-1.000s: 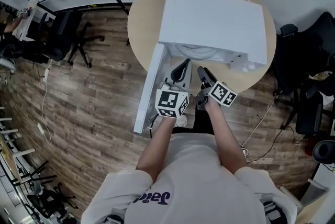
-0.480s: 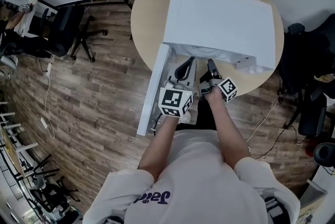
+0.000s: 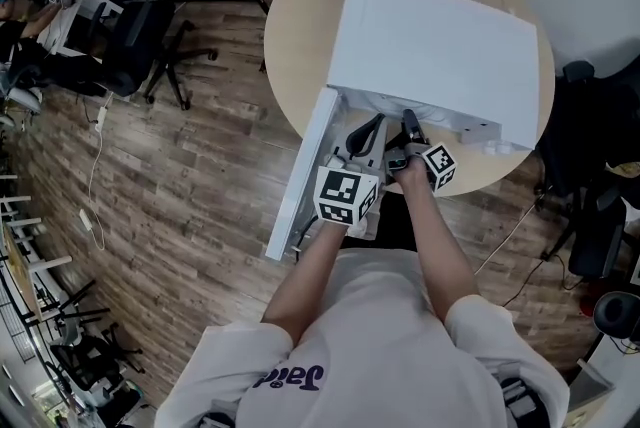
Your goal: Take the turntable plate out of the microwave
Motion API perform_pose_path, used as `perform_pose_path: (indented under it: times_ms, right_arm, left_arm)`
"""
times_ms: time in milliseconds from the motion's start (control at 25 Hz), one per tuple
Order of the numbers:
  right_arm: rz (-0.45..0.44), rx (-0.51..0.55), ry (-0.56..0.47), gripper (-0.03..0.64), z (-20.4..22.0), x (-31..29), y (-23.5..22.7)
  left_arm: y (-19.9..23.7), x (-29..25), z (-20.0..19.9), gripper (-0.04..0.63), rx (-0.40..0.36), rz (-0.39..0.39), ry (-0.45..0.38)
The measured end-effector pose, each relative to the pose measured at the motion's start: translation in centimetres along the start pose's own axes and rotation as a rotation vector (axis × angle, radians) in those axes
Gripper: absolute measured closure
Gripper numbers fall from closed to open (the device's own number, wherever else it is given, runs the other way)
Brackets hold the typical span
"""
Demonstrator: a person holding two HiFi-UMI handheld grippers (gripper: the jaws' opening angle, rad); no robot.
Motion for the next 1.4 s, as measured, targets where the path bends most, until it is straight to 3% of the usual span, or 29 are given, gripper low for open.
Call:
perform_pose_path:
  times_ms: [120, 440, 880, 1080, 1400]
  right_arm:
    - [0.037, -0.012, -0.01, 0.494, -0.2, 0.2, -0.4]
    - [0.018, -0.022, -0.001, 0.571, 0.2, 0.6, -0.4]
    - [0.023, 0.006, -0.005, 0.578, -0.5, 2.8, -0.7]
    - [0.033, 0.02, -0.003, 0.578, -1.1, 4.0, -0.9]
    - [0.009, 0.078, 0.015, 0.58, -2.3, 5.7, -0.9]
  left_arm:
    - [0.1, 0.1, 0.3, 0.581, 0.005, -0.004, 0.018]
    - [0.6, 0.4, 1.0, 0.581, 0.037, -0.007, 0.032]
    - [-0.8, 0.4, 4.3, 0.581, 0.122, 0.012, 0.106]
    - [-0.7, 0.5, 7.3, 0.581, 0.141, -0.02, 0.163]
    - [0.2, 0.2, 14.2, 0.58, 0.436, -0.007, 0.296]
Point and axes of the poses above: the fingertips, and each gripper's own axes: x backward along the fingers, y to its left, z out of its underside, the point moved 3 cm from there along x, backward along the fingers, and after that the axes turned 1 degree about -z, right-handed, at the moved point
